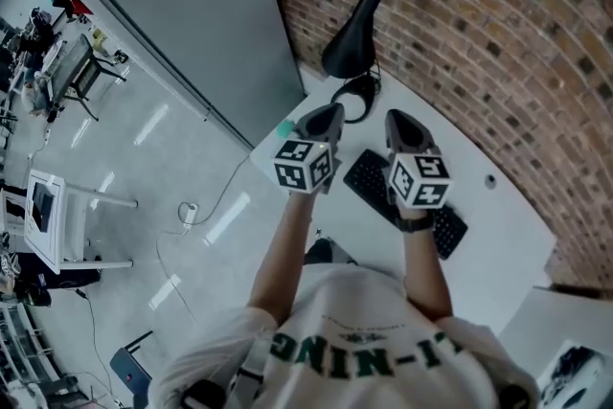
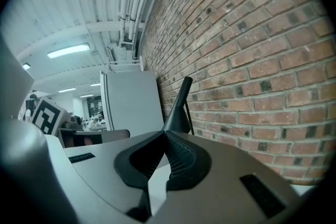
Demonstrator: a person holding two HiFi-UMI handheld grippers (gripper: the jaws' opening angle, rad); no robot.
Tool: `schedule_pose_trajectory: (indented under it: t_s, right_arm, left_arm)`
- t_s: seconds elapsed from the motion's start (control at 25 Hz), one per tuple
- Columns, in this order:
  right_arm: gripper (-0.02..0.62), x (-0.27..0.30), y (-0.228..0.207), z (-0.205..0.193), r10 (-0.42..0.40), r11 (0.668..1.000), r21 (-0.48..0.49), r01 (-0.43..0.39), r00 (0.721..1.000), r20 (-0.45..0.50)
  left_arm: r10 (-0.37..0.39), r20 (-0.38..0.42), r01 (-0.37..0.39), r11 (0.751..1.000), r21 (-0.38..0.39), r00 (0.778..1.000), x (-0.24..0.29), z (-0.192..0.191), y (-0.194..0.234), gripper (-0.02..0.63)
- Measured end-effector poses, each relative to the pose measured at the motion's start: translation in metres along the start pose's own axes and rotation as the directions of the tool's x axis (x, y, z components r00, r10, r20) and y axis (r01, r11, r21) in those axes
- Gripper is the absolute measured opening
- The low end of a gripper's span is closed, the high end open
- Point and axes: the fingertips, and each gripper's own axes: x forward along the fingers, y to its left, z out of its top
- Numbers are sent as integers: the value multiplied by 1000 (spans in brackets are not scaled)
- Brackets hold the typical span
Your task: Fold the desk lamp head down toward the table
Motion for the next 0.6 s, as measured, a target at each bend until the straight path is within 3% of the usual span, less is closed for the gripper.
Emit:
schedule_pose_trajectory:
  t_s: [0.28, 0.6]
  right_arm:
    - [5, -22, 14, 6, 12, 999, -39, -11, 999, 30]
    - [5, -39, 18, 7, 9, 998, -62, -5, 999, 52]
  left_arm:
    - [68, 84, -70, 997, 28, 994, -42, 23, -15, 2]
    - [131, 116, -141, 986, 85, 985, -66, 30, -20, 2]
